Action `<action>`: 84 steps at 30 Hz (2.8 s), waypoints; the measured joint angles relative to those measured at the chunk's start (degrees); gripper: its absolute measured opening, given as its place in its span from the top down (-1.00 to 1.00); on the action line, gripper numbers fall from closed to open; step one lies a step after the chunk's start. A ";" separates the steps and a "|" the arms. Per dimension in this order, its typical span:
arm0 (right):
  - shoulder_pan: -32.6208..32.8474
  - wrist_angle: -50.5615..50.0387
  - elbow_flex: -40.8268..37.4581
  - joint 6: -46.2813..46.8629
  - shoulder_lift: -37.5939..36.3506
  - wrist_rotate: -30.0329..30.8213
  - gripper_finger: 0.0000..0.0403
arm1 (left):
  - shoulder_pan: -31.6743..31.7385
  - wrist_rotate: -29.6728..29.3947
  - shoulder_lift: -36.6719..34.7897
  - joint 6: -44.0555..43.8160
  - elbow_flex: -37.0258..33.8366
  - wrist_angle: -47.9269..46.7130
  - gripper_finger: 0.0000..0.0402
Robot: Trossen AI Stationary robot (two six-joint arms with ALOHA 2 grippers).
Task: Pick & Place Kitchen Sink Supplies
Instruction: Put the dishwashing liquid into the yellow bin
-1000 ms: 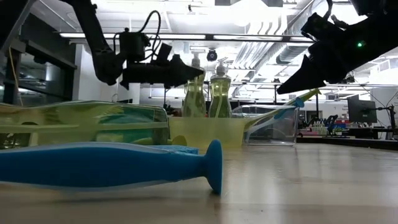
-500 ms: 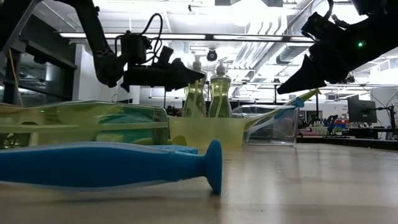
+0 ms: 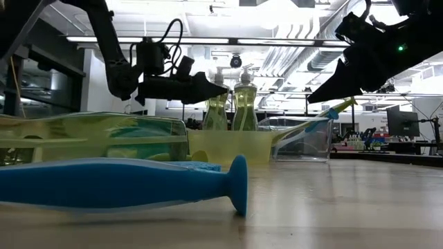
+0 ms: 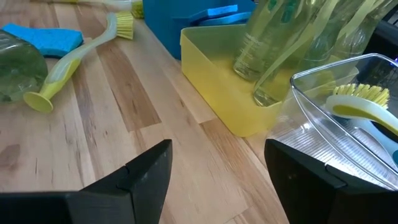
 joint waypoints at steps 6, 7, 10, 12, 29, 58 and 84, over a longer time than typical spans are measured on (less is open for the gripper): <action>0.00 0.00 0.00 0.11 0.00 0.02 -0.24 | 0.00 -0.28 0.72 -0.22 0.09 0.60 -0.23; 0.00 0.00 0.00 0.11 0.00 0.02 -0.24 | 0.00 -0.30 0.73 -0.25 0.09 0.63 -0.25; 0.00 0.00 0.00 0.21 0.00 -0.07 -0.24 | 0.02 -0.78 0.75 -0.60 0.09 0.66 -0.32; 0.00 -0.01 0.00 0.27 0.00 -0.27 -0.24 | 0.00 -1.20 0.75 -0.71 0.09 0.57 -0.37; 0.00 -0.02 0.00 0.74 0.00 -1.27 -0.24 | 0.00 -1.66 1.08 0.97 -0.15 -0.49 -0.57; 0.04 -0.70 0.02 2.71 0.00 -2.32 -0.24 | 0.00 -3.02 -18.13 7.32 -0.26 -38.46 -0.58; -0.52 0.91 0.26 -2.24 0.02 -8.12 -0.24 | -19.58 -10.24 -46.82 -5.36 -0.30 -92.34 -0.58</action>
